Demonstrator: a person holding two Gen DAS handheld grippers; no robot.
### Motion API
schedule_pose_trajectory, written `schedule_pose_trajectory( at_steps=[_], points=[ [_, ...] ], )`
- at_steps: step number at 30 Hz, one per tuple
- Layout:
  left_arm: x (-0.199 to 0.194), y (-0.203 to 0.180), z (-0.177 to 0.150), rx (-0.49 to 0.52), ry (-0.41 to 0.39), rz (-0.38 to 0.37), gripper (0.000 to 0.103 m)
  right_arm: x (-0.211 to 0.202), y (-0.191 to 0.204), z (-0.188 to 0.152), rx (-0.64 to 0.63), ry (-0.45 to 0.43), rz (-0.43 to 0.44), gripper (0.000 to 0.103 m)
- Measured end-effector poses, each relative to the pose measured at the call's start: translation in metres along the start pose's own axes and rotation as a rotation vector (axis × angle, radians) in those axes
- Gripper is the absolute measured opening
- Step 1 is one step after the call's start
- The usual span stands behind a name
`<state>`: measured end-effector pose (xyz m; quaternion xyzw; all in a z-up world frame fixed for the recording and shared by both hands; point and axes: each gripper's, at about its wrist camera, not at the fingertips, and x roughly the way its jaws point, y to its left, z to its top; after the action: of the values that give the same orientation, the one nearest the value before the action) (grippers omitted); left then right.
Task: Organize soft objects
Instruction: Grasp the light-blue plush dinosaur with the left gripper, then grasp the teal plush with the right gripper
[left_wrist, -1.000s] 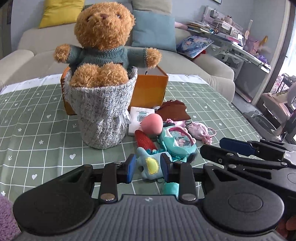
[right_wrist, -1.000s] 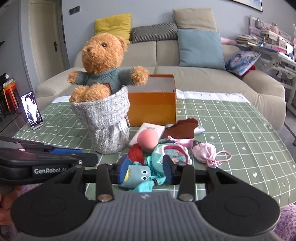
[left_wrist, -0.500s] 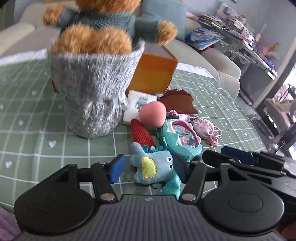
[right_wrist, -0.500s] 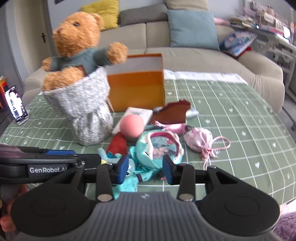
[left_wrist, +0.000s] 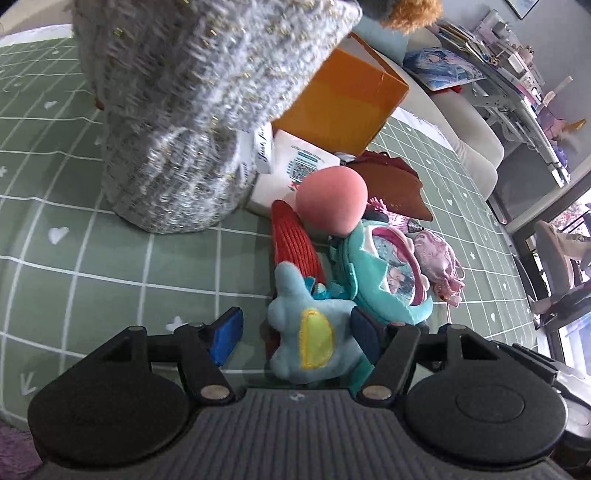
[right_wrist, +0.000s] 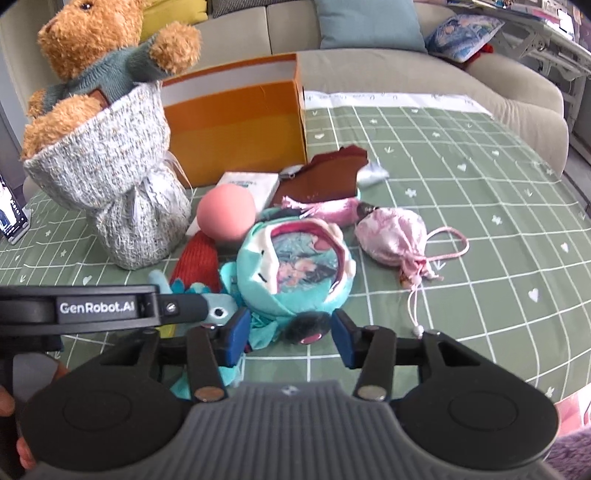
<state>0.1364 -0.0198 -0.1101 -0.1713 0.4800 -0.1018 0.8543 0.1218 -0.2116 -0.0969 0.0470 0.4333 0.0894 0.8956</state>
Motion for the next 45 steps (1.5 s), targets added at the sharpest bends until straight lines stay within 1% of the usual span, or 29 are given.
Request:
schedule_pose_trajectory(
  at_steps=[2, 3, 4, 7, 9, 10, 12, 16, 20, 23, 26, 28, 30, 32, 34, 38, 40, 41, 42, 45],
  points=[
    [0.005, -0.001, 0.000, 0.003, 0.003, -0.012, 0.063, 0.003, 0.000, 0.000, -0.002, 0.006, -0.005, 0.052],
    [0.006, -0.002, 0.000, 0.010, 0.001, -0.019, 0.049, 0.005, -0.001, 0.000, -0.001, 0.009, -0.006, 0.052],
    [0.008, -0.003, 0.000, 0.016, 0.000, -0.025, 0.044, 0.006, -0.001, 0.000, 0.002, 0.014, -0.004, 0.052],
    [0.008, -0.006, 0.001, 0.023, 0.001, -0.064, 0.036, 0.010, -0.001, 0.001, -0.003, 0.014, -0.009, 0.052],
    [0.004, -0.009, 0.001, 0.052, -0.022, -0.057, 0.034, 0.011, 0.002, 0.002, -0.021, 0.002, -0.020, 0.052],
    [0.000, -0.010, 0.001, 0.061, -0.036, -0.049, 0.033, 0.012, 0.003, 0.002, -0.028, -0.003, -0.024, 0.053],
    [-0.006, -0.011, 0.002, 0.069, -0.053, -0.033, 0.033, 0.015, 0.007, 0.004, -0.045, -0.009, -0.022, 0.058],
    [-0.016, -0.008, 0.007, 0.086, -0.086, 0.009, 0.033, 0.019, 0.026, 0.005, -0.156, -0.037, -0.042, 0.058],
    [-0.013, -0.003, 0.008, 0.097, -0.066, 0.045, 0.033, 0.027, 0.039, 0.004, -0.247, -0.046, -0.080, 0.058],
    [-0.015, -0.004, 0.008, 0.120, -0.070, 0.060, 0.033, 0.034, 0.050, 0.000, -0.340, -0.042, -0.116, 0.059],
    [-0.015, -0.006, 0.007, 0.144, -0.073, 0.064, 0.033, 0.040, 0.059, -0.006, -0.425, -0.034, -0.129, 0.059],
    [-0.016, -0.004, 0.008, 0.137, -0.070, 0.060, 0.033, 0.043, 0.061, -0.009, -0.462, -0.034, -0.148, 0.056],
    [-0.015, -0.003, 0.008, 0.134, -0.068, 0.057, 0.033, 0.045, 0.061, -0.010, -0.488, -0.037, -0.170, 0.039],
    [-0.016, -0.002, 0.008, 0.136, -0.070, 0.054, 0.033, 0.045, 0.062, -0.011, -0.512, -0.041, -0.172, 0.037],
    [-0.015, -0.002, 0.007, 0.136, -0.070, 0.054, 0.033, 0.045, 0.069, -0.017, -0.575, -0.053, -0.184, 0.032],
    [-0.016, 0.003, 0.008, 0.109, -0.063, 0.049, 0.033, 0.045, 0.071, -0.018, -0.605, -0.046, -0.182, 0.032],
    [-0.018, 0.003, 0.008, 0.109, -0.062, 0.045, 0.033, 0.043, 0.072, -0.019, -0.613, -0.049, -0.174, 0.025],
    [-0.018, 0.002, 0.007, 0.112, -0.062, 0.048, 0.033, 0.041, 0.072, -0.019, -0.616, -0.050, -0.166, 0.019],
    [-0.019, 0.002, 0.006, 0.116, -0.061, 0.049, 0.033, 0.040, 0.071, -0.019, -0.611, -0.051, -0.159, 0.017],
    [-0.022, 0.003, 0.006, 0.114, -0.058, 0.049, 0.033, 0.034, 0.068, -0.017, -0.580, -0.055, -0.147, 0.014]
  ],
)
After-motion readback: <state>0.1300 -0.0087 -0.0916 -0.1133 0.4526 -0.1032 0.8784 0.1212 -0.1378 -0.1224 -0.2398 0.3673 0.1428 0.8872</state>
